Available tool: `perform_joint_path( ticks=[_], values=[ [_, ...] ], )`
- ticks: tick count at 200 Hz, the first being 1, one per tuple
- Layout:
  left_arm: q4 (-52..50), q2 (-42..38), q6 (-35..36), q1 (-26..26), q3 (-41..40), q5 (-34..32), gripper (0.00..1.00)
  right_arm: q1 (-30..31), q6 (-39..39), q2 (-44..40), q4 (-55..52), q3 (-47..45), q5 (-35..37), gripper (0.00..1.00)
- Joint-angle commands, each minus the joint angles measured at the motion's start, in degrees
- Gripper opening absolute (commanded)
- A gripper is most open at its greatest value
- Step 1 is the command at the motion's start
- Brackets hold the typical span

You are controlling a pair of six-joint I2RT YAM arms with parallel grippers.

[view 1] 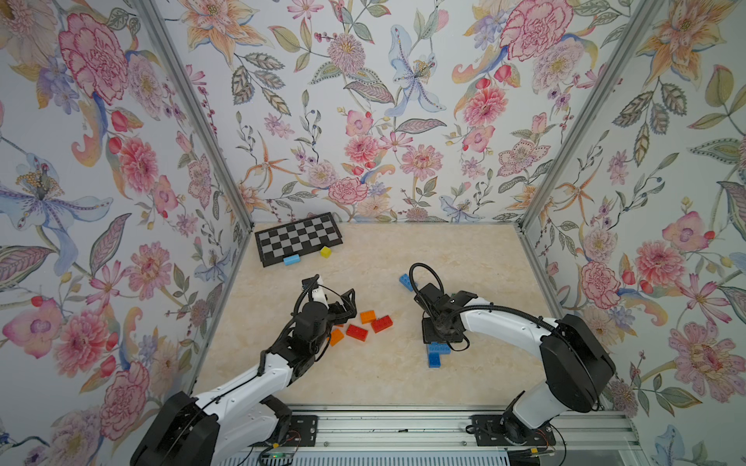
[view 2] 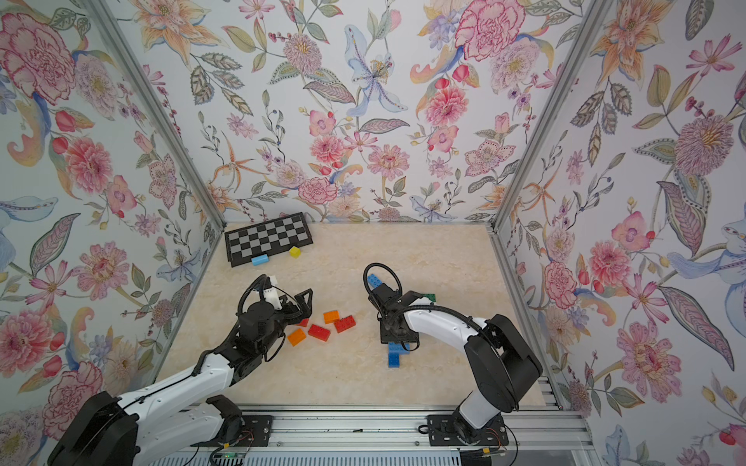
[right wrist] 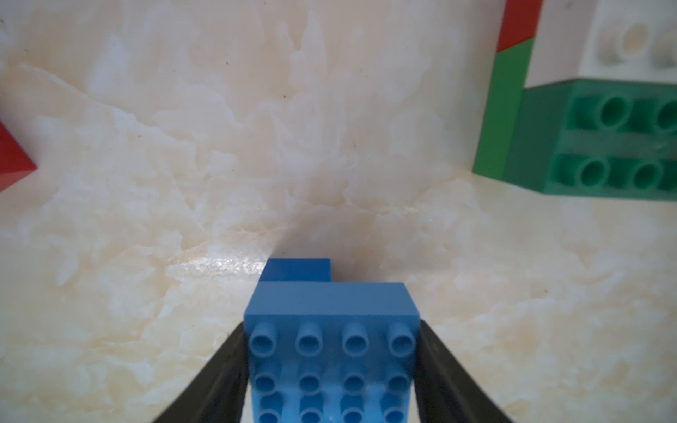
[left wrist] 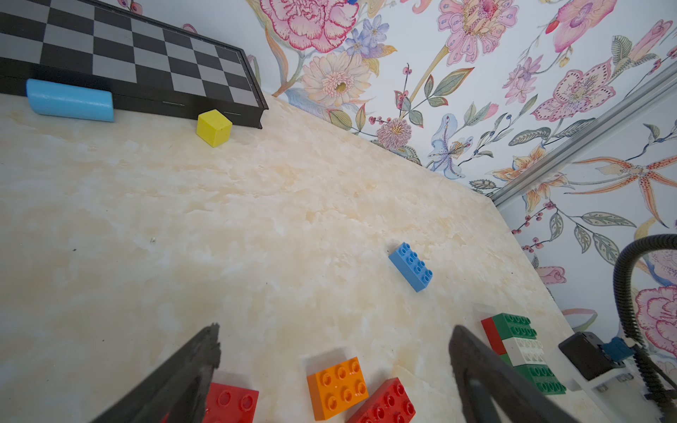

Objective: Assemble a rectangle with lego
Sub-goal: Assemble the lego brick with the lego brick, then adjust the lego brick at the center of the board.

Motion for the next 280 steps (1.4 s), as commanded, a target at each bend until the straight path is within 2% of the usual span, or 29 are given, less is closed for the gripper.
perform_joint_path(
  ticks=[1,19,37,50,61,62,64,67,118,145,168,182,201,218,246,280],
  values=[
    [1.0,0.4,0.1,0.7,-0.8,0.0,0.99,0.4,-0.6,6.1,0.4,-3.4,-0.2,0.06],
    [0.9,0.3,0.2,0.7,-0.8,0.1,0.99,0.4,-1.0,4.4,0.3,-2.5,-0.4,0.17],
    [0.9,0.3,0.3,0.7,-0.6,0.4,0.99,0.5,-1.5,2.5,0.3,-1.4,-0.8,0.39],
    [0.7,0.1,0.4,0.8,-0.5,0.4,0.99,0.4,-1.8,1.4,0.3,-0.5,-0.8,0.65],
    [0.4,0.0,0.6,0.7,-0.4,0.5,0.99,0.4,-2.1,0.2,0.1,0.4,-0.6,0.82],
    [0.4,-0.1,0.6,0.7,-0.4,0.4,0.99,0.4,-2.1,0.1,0.1,0.5,-0.5,0.84],
    [0.3,-0.1,0.6,0.7,-0.3,0.5,0.99,0.4,-2.2,0.0,0.1,0.7,-0.5,0.96],
    [0.3,-0.2,0.6,0.7,-0.3,0.4,0.99,0.5,-2.3,-0.3,0.1,1.0,-0.4,1.0],
    [-0.7,-1.7,0.9,0.7,-0.4,-0.3,0.99,0.2,-3.4,-3.2,-1.1,7.6,3.4,1.0],
    [-1.3,-1.4,1.3,0.8,0.3,-0.6,0.99,0.4,-5.0,0.0,-0.6,13.2,4.9,1.0],
    [-1.4,-0.9,1.3,0.9,0.7,-1.0,0.99,0.3,-6.9,4.2,2.6,18.0,3.0,1.0],
    [-1.3,-0.9,1.2,0.9,0.8,-1.1,0.99,-0.1,-7.6,7.3,5.0,20.6,0.5,0.89],
    [-1.3,-0.9,1.2,1.0,0.8,-1.1,0.99,-0.7,-8.3,11.6,7.9,23.6,-2.5,0.69],
    [-1.4,-0.8,1.3,1.0,0.8,-1.1,0.99,-1.4,-8.7,15.5,9.5,25.8,-4.6,0.6],
    [-1.4,-0.4,1.3,1.3,0.9,-0.9,0.99,-2.3,-8.3,20.6,11.3,28.2,-7.7,0.54],
    [-1.7,-0.1,1.5,1.6,0.9,-1.2,0.99,-3.9,-8.2,24.6,12.1,29.4,-9.3,0.54]
  ],
)
